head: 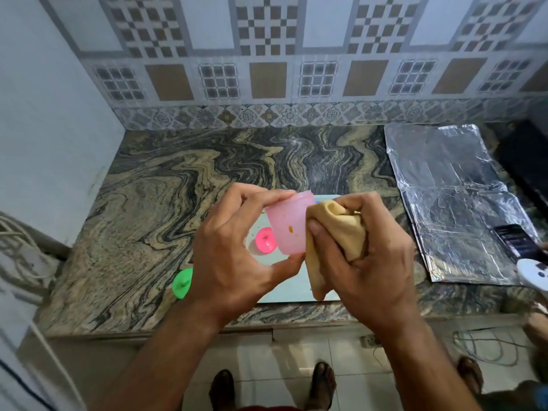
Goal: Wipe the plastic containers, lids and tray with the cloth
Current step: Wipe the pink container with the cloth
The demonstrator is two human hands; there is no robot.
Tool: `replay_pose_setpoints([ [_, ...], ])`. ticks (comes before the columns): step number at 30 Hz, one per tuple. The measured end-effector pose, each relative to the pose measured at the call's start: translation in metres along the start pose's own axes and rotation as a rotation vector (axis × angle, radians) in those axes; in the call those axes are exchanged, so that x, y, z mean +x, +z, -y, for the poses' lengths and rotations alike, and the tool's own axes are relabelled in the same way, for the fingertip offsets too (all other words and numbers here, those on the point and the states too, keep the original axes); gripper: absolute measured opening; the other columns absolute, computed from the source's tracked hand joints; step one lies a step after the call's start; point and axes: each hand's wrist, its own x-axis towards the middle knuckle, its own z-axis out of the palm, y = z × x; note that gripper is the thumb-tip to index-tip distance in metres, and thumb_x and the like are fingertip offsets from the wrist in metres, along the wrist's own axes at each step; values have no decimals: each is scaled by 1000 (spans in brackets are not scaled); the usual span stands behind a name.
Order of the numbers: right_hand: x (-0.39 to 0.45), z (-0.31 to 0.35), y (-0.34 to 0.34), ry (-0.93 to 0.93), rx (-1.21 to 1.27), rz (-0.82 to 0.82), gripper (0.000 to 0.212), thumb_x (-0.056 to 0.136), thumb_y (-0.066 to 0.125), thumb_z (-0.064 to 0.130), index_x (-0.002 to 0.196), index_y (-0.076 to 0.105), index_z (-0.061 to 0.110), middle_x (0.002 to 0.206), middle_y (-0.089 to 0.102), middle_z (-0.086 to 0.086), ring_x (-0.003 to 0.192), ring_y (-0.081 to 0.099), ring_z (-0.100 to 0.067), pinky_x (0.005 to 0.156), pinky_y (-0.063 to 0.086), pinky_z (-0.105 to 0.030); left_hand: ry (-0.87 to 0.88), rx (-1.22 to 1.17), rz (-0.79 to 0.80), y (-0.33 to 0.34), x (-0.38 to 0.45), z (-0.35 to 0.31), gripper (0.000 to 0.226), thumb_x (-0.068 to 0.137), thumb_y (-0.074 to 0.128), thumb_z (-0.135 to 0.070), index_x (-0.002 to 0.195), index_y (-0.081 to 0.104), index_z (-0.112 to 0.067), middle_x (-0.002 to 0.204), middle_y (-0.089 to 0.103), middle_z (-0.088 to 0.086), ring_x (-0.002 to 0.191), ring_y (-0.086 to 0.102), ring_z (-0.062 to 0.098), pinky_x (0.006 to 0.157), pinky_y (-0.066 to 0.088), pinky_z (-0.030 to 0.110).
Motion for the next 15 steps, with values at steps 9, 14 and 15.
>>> replay_pose_setpoints([
  [9,29,6,7,-52,25,-39,17,93,80,13,95,64,8,86,67,-1,73,57,-11,71,42,-12,91,23,-34,-13,8,-1,66,67,96,-39,125,73,-19,115,66,-2,106,66,14,84,55,36],
  [14,36,-12,1,58,106,-43,20,94,80,18,96,60,17,81,67,5,68,59,-8,65,47,-21,50,-125,-75,-19,4,3,79,57,104,-26,126,65,-22,121,64,-6,106,67,15,83,52,29],
  [15,35,-13,-1,88,177,-57,19,94,78,17,95,60,17,82,68,6,68,60,-4,65,47,-20,35,-147,-95,-20,5,3,80,56,104,-23,126,64,-22,122,63,-4,106,67,15,84,52,28],
])
